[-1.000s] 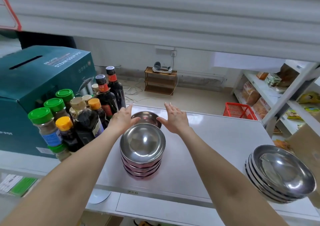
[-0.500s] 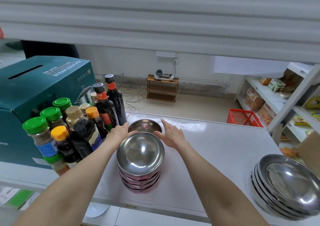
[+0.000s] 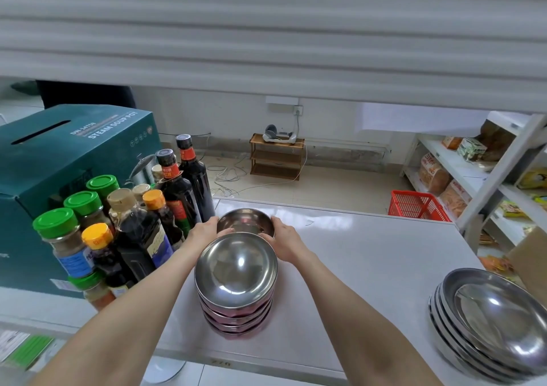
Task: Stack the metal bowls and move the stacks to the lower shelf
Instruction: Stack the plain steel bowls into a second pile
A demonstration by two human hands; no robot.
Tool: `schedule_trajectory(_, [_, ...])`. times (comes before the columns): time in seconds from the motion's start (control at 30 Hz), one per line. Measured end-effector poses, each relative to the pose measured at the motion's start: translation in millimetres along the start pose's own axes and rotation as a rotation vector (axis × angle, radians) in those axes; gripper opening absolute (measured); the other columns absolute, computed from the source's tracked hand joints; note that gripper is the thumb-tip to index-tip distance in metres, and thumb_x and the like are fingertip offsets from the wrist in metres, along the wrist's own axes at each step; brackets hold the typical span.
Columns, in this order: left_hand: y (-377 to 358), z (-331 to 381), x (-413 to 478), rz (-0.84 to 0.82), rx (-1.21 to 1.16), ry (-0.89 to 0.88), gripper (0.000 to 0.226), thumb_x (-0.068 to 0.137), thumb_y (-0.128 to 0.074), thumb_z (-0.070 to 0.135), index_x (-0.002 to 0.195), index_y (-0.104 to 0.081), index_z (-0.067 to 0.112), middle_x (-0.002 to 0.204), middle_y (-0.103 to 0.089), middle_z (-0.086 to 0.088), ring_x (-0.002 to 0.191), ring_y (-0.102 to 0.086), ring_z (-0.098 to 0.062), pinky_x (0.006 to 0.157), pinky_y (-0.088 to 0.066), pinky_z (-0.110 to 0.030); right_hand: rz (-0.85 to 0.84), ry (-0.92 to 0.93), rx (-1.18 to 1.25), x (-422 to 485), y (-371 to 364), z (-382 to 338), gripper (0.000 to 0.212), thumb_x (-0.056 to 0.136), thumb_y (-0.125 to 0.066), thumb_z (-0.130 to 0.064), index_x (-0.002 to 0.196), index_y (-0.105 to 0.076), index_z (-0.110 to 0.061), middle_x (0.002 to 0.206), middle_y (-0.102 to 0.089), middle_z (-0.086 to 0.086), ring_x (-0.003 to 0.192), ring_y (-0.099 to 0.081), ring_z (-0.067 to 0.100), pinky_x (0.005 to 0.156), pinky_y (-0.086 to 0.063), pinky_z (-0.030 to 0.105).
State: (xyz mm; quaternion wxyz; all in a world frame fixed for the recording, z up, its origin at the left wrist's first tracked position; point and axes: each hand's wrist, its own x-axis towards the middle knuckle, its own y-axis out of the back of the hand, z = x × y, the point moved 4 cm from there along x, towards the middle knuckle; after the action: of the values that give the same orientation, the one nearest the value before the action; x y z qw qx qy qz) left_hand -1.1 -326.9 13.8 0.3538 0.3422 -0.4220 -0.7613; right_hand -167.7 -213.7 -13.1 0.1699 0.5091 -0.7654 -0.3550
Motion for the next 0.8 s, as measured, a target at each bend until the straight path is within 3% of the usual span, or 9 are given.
schedule_trajectory(0.17, [12, 3, 6, 0.069, -0.015, -0.024, 0.057, 0.092, -0.052, 0.052, 0.129, -0.047, 0.009, 0.117, -0.062, -0.023, 0.11, -0.057, -0.039, 0.091, -0.047, -0.043, 0.059, 0.016, 0.003, 2, 12, -9, 0.047, 0.091, -0.056, -0.043, 0.129, -0.046, -0.015, 0.114, -0.064, 0.013, 0.107, -0.057, 0.033, 0.086, -0.045, 0.037])
schedule_trajectory(0.4, [49, 22, 0, 0.241, -0.123, -0.151, 0.049, 0.091, -0.05, 0.054, 0.122, -0.052, 0.017, 0.095, -0.066, -0.012, 0.075, -0.064, -0.022, 0.068, -0.051, -0.035, 0.192, 0.1, -0.037, 2, 52, -38, 0.046, 0.092, -0.054, -0.044, 0.13, -0.047, -0.018, 0.111, -0.067, 0.012, 0.1, -0.061, 0.033, 0.078, -0.048, 0.038])
schedule_trajectory(0.57, [75, 50, -11, 0.318, -0.104, -0.238, 0.057, 0.092, -0.049, 0.054, 0.133, -0.048, 0.015, 0.106, -0.066, -0.016, 0.095, -0.063, -0.032, 0.077, -0.05, -0.037, 0.28, 0.114, -0.042, -12, 87, -55, 0.062, 0.093, -0.053, -0.045, 0.145, -0.036, -0.015, 0.125, -0.063, 0.014, 0.113, -0.059, 0.034, 0.091, -0.047, 0.041])
schedule_trajectory(0.67, [93, 72, -22, 0.344, -0.119, -0.303, 0.058, 0.092, -0.048, 0.055, 0.131, -0.048, 0.012, 0.101, -0.068, -0.015, 0.089, -0.065, -0.031, 0.079, -0.055, -0.043, 0.326, 0.11, -0.042, -26, 113, -63, 0.068, 0.094, -0.051, -0.047, 0.149, -0.031, -0.014, 0.131, -0.06, 0.014, 0.117, -0.057, 0.032, 0.093, -0.047, 0.04])
schedule_trajectory(0.8, [107, 110, -44, 0.383, -0.124, -0.417, 0.058, 0.093, -0.048, 0.053, 0.131, -0.048, 0.01, 0.097, -0.069, -0.012, 0.079, -0.064, -0.026, 0.066, -0.05, -0.035, 0.41, 0.125, -0.04, -58, 153, -69, 0.065, 0.093, -0.052, -0.045, 0.147, -0.036, -0.012, 0.128, -0.062, 0.014, 0.118, -0.057, 0.032, 0.094, -0.048, 0.041])
